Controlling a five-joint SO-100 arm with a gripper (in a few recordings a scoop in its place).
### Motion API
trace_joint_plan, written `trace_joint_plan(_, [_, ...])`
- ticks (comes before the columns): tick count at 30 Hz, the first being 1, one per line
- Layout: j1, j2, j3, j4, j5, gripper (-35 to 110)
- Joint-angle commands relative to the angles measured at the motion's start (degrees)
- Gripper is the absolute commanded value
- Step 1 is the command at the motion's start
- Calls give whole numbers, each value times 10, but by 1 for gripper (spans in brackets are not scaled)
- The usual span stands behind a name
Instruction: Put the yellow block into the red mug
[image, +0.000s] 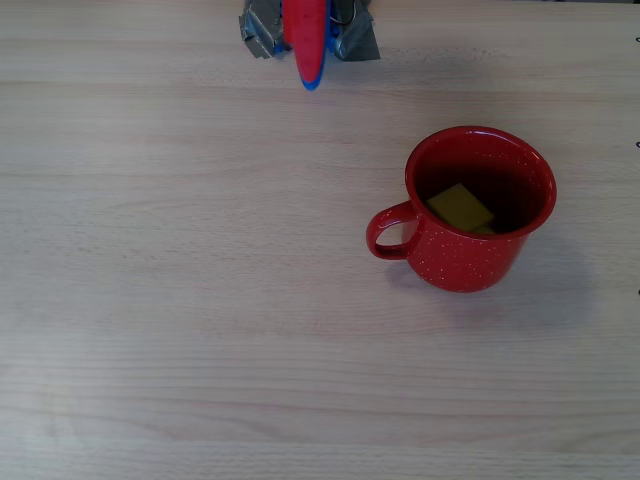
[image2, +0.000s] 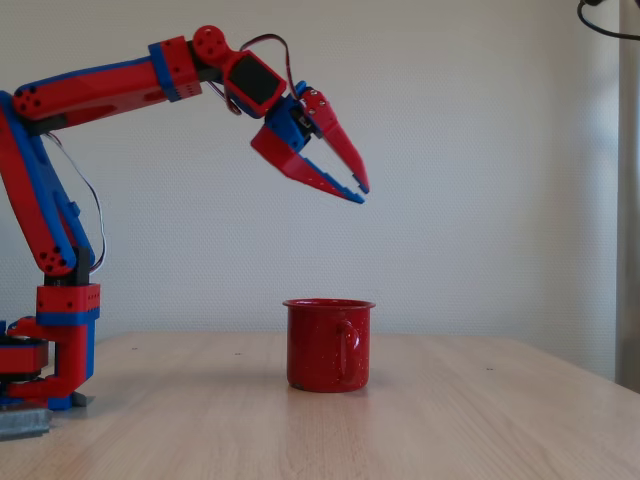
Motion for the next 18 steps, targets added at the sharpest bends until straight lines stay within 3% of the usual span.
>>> trace_joint_plan(1, [-5,73,17,30,11,0])
trace_joint_plan(18, [-7,359,328,64,10,0])
